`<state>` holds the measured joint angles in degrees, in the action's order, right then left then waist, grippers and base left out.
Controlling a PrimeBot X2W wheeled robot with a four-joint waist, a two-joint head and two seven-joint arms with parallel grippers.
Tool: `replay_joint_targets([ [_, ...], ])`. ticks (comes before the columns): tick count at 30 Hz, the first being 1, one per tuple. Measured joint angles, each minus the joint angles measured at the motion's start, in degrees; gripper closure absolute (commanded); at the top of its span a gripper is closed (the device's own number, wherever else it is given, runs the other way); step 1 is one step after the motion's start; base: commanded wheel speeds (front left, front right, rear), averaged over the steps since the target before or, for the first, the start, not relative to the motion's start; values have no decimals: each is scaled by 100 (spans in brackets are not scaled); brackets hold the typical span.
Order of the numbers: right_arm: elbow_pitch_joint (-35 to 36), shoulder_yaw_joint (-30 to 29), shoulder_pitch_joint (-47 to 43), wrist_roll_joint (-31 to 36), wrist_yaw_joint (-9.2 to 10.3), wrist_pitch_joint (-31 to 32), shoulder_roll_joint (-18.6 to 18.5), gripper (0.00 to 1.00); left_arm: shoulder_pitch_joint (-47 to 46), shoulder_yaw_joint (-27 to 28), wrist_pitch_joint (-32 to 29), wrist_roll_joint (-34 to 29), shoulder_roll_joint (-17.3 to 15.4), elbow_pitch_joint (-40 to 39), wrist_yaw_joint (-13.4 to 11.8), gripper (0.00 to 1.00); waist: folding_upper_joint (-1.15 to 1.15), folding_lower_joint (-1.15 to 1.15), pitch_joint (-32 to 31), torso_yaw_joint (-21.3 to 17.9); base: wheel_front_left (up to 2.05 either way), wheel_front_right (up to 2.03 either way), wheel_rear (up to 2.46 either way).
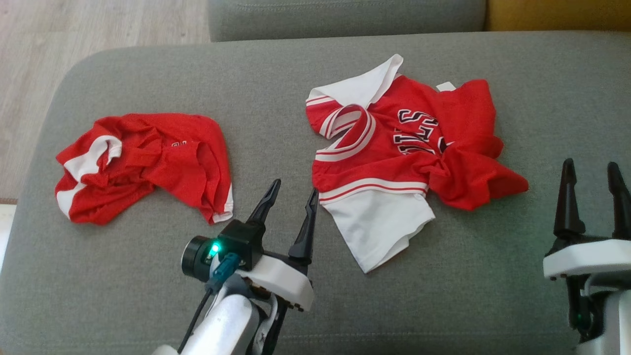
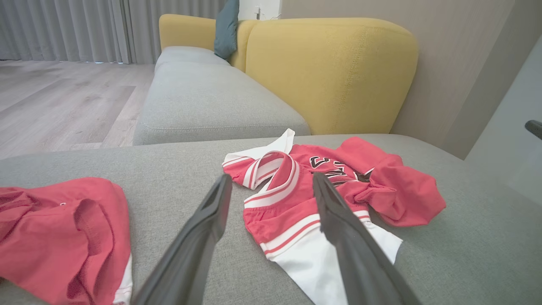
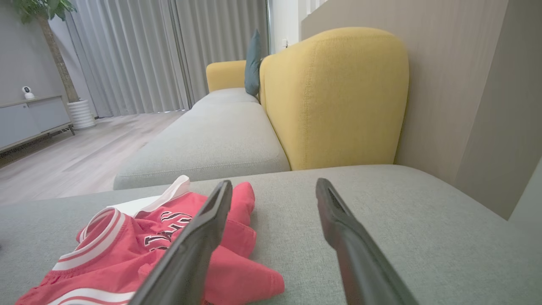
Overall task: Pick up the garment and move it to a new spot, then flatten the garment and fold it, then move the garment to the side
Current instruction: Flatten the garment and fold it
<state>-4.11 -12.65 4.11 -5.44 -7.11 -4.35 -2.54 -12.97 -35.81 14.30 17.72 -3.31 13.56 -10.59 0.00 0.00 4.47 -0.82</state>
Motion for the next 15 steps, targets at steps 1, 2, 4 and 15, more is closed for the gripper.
replay_joint_targets([
  [1,-49,-10,10,-10,0,-4,0,0,0,0,0,0,0,0,0,0,0,0,17,9,0,0,0],
  [2,-107,-27,30,-10,0,-4,1,0,0,0,0,0,0,0,0,0,0,0,37,18,0,0,0],
  [4,-244,-82,144,-10,0,-1,1,0,-2,0,0,-15,1,-3,1,0,0,0,93,38,0,0,0],
  [15,-1894,-16,1611,226,0,1022,-517,0,-289,-63,0,-49,12,55,58,0,0,0,685,316,0,0,0],
])
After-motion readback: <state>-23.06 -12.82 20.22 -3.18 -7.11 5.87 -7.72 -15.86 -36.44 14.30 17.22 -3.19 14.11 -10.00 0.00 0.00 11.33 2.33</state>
